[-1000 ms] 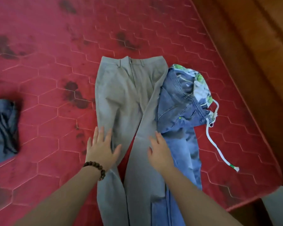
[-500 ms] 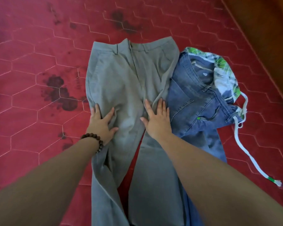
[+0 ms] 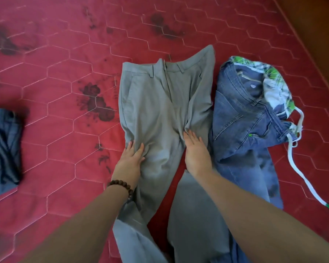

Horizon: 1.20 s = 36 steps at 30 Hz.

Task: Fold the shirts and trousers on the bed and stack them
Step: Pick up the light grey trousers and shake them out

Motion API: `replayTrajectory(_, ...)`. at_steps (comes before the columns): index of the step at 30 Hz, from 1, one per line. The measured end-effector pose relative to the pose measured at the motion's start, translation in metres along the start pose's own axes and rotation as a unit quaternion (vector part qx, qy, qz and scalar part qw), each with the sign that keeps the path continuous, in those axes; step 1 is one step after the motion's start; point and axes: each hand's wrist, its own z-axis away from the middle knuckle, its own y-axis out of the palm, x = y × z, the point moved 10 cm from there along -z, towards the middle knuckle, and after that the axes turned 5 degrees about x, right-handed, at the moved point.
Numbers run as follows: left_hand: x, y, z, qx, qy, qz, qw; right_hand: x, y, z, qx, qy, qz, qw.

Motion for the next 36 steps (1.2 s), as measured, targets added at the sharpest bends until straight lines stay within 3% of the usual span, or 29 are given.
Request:
replayTrajectory(4,0.011,0.024,0.074,0.01,-0.001,-0.014,1.0,0.024,0.023,0.067,0.029,-0.04,0.004,0.999)
replayTrajectory(8,0.017,0.051,0.139,0.075,-0.024,-0.08,0.994,0.023,0.041,0.13,0.061,-0.037,0.014,0.997)
replayTrajectory(11,0.014,0.053,0.157,0.071,-0.029,-0.159,0.984,0.029,0.024,0.145,0.031,-0.016,0.003,0.999)
replayTrajectory(16,-0.015,-0.01,0.081,-0.041,-0.04,-0.139,0.989,0.076,-0.047,0.087,-0.11,-0.019,-0.021,0.994)
replayTrajectory(20,-0.029,-0.051,-0.006,-0.08,-0.012,-0.175,0.981,0.097,-0.049,0.0,-0.032,-0.031,-0.033,0.998)
replayTrajectory(23,-0.017,-0.049,-0.055,-0.048,-0.01,-0.215,0.975,0.102,-0.041,-0.059,0.019,-0.045,0.01,0.999)
replayTrajectory(26,0.006,-0.03,-0.075,-0.027,-0.002,-0.247,0.969,0.1,-0.024,-0.1,0.065,-0.054,0.061,0.994)
replayTrajectory(30,0.016,-0.023,-0.074,-0.093,0.01,-0.259,0.961,0.083,0.01,-0.116,0.123,-0.021,0.043,0.991)
replayTrajectory(36,0.02,-0.029,-0.073,-0.091,0.03,-0.17,0.981,0.088,-0.005,-0.09,-0.031,-0.051,-0.04,0.997)
